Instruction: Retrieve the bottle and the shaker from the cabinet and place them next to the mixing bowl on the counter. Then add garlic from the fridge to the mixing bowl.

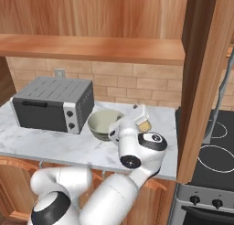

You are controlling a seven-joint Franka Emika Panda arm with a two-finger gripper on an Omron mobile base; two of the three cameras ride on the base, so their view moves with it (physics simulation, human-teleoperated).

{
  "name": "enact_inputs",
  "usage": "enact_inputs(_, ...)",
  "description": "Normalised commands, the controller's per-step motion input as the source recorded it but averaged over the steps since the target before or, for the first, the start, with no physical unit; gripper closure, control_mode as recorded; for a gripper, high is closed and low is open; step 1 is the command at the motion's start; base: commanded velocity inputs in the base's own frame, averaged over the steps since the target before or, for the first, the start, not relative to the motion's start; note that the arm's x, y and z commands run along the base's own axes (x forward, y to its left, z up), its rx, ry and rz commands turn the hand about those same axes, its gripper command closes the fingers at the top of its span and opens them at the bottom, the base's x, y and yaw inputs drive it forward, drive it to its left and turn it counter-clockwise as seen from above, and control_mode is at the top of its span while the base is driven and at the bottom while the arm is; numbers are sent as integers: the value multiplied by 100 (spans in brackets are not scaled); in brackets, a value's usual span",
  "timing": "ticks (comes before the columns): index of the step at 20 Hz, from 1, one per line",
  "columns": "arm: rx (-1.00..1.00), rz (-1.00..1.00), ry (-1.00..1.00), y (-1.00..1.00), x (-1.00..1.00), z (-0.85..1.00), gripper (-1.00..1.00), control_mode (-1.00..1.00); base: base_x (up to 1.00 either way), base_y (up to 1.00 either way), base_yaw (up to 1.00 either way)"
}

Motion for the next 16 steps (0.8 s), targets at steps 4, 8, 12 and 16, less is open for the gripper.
enact_inputs(4,-76,0,14,0,0,12,-100,-100,0,0,0)
enact_inputs(8,-66,0,21,0,-4,12,-100,-100,0,0,0)
enact_inputs(12,-66,2,12,0,-2,9,-100,-100,0,0,0)
enact_inputs(16,-35,2,18,0,-2,24,-100,-100,0,0,0)
